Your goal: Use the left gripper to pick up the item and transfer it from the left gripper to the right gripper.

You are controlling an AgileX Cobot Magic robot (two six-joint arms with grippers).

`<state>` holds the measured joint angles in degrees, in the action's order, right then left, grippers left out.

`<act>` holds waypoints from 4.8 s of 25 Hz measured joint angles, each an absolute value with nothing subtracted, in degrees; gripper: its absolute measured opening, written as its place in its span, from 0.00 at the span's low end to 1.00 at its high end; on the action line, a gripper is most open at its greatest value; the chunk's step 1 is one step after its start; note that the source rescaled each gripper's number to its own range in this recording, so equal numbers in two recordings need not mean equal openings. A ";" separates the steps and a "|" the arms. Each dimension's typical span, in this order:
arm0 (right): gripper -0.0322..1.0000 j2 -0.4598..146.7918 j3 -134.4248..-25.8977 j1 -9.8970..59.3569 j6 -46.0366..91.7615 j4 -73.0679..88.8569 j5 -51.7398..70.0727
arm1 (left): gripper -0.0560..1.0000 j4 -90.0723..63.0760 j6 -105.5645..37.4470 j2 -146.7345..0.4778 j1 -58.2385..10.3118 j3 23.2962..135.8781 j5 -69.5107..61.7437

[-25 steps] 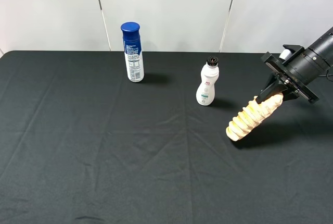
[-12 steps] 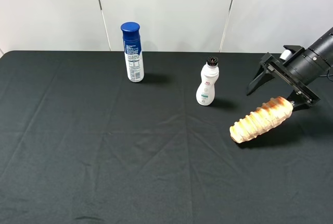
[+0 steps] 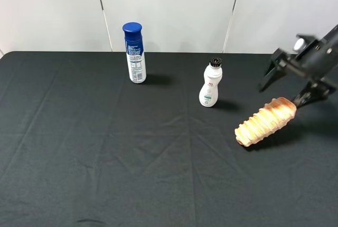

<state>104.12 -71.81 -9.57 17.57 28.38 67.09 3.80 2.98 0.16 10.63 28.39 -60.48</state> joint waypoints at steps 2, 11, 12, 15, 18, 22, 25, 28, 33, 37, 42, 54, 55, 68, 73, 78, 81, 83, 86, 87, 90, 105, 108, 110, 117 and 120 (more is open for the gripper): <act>1.00 101.63 -73.97 -9.57 16.45 26.61 67.04 | 1.00 3.80 2.98 0.16 10.63 28.39 -60.48; 1.00 90.17 -78.08 -9.57 14.26 21.97 67.04 | 1.00 3.80 2.98 0.16 10.63 28.39 -60.48; 1.00 88.55 -78.08 -9.57 14.18 21.90 67.08 | 1.00 3.80 2.98 0.16 10.63 28.39 -60.48; 1.00 85.32 -78.08 -9.57 14.06 21.83 67.15 | 1.00 3.80 2.98 0.16 10.63 28.39 -60.48; 1.00 80.37 -78.08 -9.57 13.77 21.37 67.73 | 1.00 3.80 2.98 0.16 10.63 28.39 -60.48; 1.00 73.43 -78.08 -9.57 13.58 19.41 69.20 | 1.00 3.80 2.98 0.16 10.63 28.39 -60.48; 1.00 68.41 -78.08 -9.57 13.58 18.50 69.27 | 1.00 3.80 2.98 0.16 10.63 28.39 -60.48; 1.00 63.48 -78.08 -9.57 13.58 17.71 69.32 | 1.00 3.80 2.98 0.16 10.63 28.39 -60.48; 1.00 51.81 -69.03 -9.57 13.58 16.85 69.28 | 1.00 3.80 2.98 0.16 10.63 28.39 -60.48; 1.00 42.66 -56.56 -7.40 13.43 15.51 66.47 | 0.99 3.80 2.98 0.16 10.63 28.39 -60.48; 1.00 31.47 -44.45 -4.46 9.34 11.80 64.60 | 0.99 3.80 2.98 0.16 10.63 28.39 -60.48; 1.00 4.22 -29.90 -4.25 2.41 4.00 60.04 | 0.99 3.80 2.98 0.16 10.63 28.39 -60.57; 1.00 4.22 -29.90 -4.25 2.41 4.00 60.04 | 0.99 3.80 2.98 0.16 10.63 28.39 -60.57; 1.00 -0.17 -28.26 -4.25 -0.96 2.66 58.84 | 0.99 3.80 2.98 0.16 10.63 28.39 -60.57; 1.00 -0.17 -28.26 -4.25 -0.96 2.66 58.84 | 0.99 3.80 2.98 0.16 10.63 28.39 -60.57; 1.00 -0.17 -28.26 -3.92 -1.00 2.66 58.84 | 0.99 3.80 2.98 0.16 10.63 28.39 -60.57; 1.00 -0.17 -28.26 0.08 -1.00 2.66 58.84 | 0.99 3.80 2.98 0.16 10.63 28.39 -60.57; 1.00 -0.17 -28.26 2.52 -1.00 2.66 58.84 | 0.99 3.80 2.97 0.16 10.63 28.39 -60.57; 1.00 -0.17 -28.26 3.60 -1.00 2.66 58.84 | 0.99 3.80 2.92 0.16 10.63 28.39 -60.57; 1.00 -0.17 -28.26 3.69 -1.00 2.66 58.84 | 0.99 3.80 2.92 0.16 10.63 28.39 -60.57; 1.00 -0.17 -28.26 3.75 -1.00 2.66 58.84 | 0.99 3.80 2.87 0.16 10.63 28.39 -60.57; 1.00 -0.17 -28.26 0.43 -1.13 2.66 58.84 | 0.99 3.85 2.87 0.16 10.63 28.39 -60.47; 1.00 -0.17 -28.26 0.43 -1.13 2.66 58.84 | 0.99 3.85 2.87 0.16 10.63 28.39 -60.47; 1.00 -0.17 -28.26 0.43 -1.13 2.66 58.84 | 0.98 3.85 2.87 0.16 10.63 28.39 -60.47; 1.00 -0.17 -28.26 0.43 -1.13 2.66 58.79 | 0.98 3.85 2.83 0.16 10.63 28.39 -60.47; 1.00 -0.17 -28.26 0.43 -1.13 2.66 58.79 | 0.98 3.85 2.83 0.16 10.63 28.39 -60.47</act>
